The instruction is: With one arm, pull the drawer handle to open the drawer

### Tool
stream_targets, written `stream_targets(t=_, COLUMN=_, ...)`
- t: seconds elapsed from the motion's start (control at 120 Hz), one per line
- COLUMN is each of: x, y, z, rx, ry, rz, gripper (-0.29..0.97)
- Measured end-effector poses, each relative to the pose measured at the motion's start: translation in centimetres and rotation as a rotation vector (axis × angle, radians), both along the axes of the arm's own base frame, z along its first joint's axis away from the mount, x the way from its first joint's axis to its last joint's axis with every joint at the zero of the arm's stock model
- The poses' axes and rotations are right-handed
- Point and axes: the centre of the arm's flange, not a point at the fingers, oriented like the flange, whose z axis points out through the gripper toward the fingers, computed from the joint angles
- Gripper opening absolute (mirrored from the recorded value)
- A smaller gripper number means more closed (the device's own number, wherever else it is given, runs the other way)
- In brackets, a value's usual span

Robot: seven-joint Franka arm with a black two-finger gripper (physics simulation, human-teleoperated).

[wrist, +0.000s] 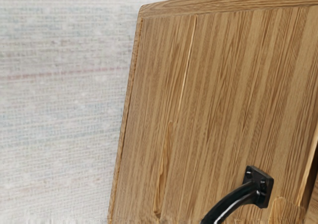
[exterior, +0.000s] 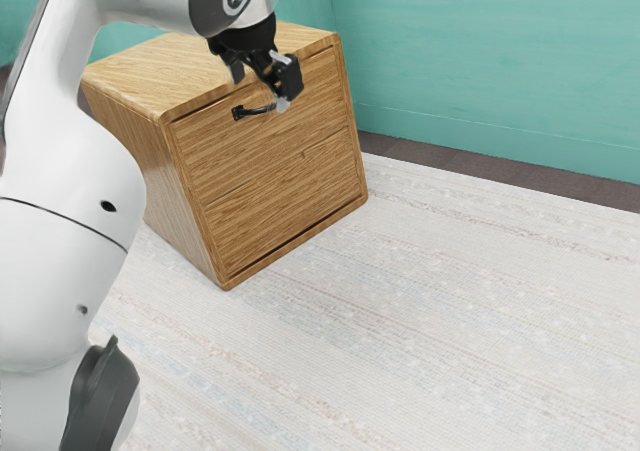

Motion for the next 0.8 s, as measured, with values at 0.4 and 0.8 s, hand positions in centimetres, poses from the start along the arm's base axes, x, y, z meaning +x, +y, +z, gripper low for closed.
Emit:
stream_targets(t=0.4, x=3.2, y=-2.7, z=-3.1, rx=-0.05, ry=-0.071, rz=0.038, gripper=0.59)
stream_targets(t=0.8, x=4.3, y=-0.9, z=-4.2, rx=-0.009, ry=-0.068, rz=-0.007, gripper=0.57)
